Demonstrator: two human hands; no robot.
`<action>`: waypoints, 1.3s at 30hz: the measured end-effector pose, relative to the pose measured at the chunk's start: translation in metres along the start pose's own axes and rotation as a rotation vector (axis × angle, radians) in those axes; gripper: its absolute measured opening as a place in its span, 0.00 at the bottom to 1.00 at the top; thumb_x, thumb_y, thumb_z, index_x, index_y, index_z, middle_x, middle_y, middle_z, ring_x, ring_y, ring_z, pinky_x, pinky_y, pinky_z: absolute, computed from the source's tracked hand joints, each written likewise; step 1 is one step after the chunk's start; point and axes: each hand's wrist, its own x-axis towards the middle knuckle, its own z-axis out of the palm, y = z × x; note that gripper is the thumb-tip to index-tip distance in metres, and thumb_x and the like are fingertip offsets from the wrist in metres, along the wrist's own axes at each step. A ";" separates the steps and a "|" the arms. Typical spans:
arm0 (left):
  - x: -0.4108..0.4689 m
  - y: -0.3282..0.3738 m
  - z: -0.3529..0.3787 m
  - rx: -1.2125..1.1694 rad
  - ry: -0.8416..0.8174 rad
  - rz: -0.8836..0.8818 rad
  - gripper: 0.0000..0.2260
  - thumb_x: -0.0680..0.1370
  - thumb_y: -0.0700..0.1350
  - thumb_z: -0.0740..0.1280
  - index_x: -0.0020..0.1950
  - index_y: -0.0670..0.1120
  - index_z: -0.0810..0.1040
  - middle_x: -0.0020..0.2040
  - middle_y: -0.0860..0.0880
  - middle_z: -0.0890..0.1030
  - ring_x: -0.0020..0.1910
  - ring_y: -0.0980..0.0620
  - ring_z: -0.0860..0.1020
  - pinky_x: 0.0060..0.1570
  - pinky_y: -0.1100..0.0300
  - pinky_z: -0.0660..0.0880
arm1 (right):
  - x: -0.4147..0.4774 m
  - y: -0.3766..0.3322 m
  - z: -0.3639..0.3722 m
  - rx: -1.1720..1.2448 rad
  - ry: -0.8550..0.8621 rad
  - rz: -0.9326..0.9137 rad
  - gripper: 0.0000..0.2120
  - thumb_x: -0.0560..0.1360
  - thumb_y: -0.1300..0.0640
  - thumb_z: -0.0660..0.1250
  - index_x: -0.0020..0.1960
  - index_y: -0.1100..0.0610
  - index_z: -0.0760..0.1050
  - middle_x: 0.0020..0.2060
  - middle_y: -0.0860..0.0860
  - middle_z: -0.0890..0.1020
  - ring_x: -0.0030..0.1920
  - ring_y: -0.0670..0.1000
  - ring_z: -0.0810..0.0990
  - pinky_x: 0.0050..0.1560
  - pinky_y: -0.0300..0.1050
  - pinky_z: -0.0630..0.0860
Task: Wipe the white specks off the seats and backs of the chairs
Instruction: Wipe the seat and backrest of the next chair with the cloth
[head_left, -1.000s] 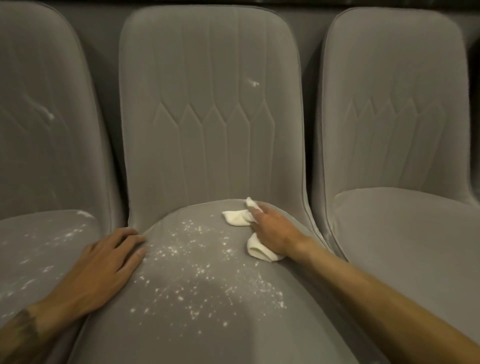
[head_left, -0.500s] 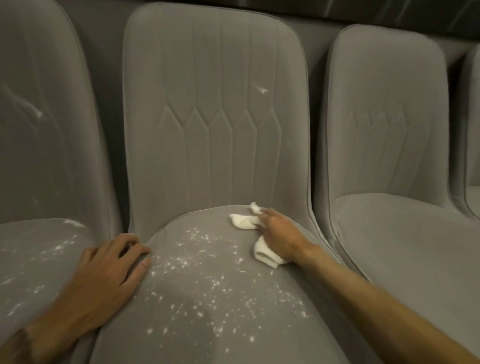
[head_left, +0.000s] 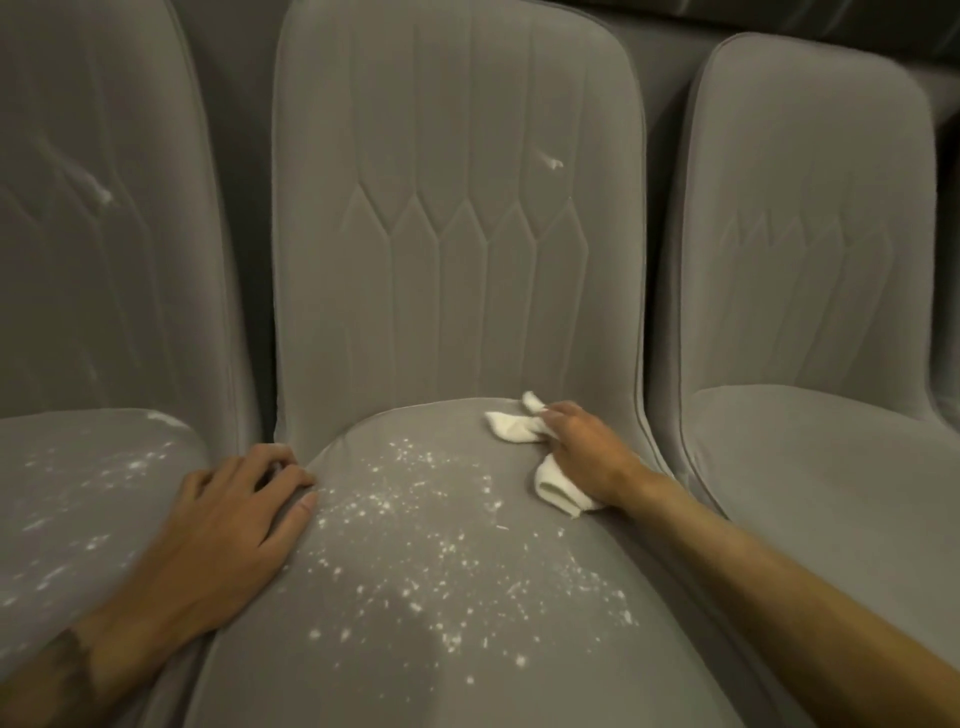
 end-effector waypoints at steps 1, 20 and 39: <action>-0.001 0.000 0.000 -0.006 0.004 -0.002 0.18 0.82 0.61 0.49 0.60 0.61 0.77 0.60 0.61 0.69 0.58 0.59 0.72 0.62 0.53 0.62 | 0.004 0.007 -0.002 -0.020 0.003 0.058 0.16 0.81 0.59 0.58 0.66 0.57 0.76 0.67 0.56 0.75 0.66 0.56 0.75 0.64 0.45 0.70; 0.000 0.000 0.001 -0.011 0.034 -0.002 0.15 0.84 0.58 0.50 0.60 0.60 0.75 0.60 0.61 0.68 0.58 0.60 0.72 0.61 0.56 0.60 | 0.018 -0.086 0.039 0.109 -0.008 -0.143 0.19 0.84 0.50 0.57 0.72 0.54 0.70 0.71 0.54 0.72 0.70 0.55 0.70 0.68 0.46 0.65; -0.030 -0.020 -0.020 0.021 -0.053 -0.189 0.29 0.82 0.64 0.45 0.76 0.53 0.68 0.78 0.52 0.65 0.77 0.51 0.64 0.75 0.50 0.61 | -0.005 -0.120 0.030 0.204 -0.137 -0.346 0.13 0.84 0.56 0.58 0.63 0.52 0.77 0.69 0.47 0.75 0.70 0.47 0.72 0.71 0.40 0.65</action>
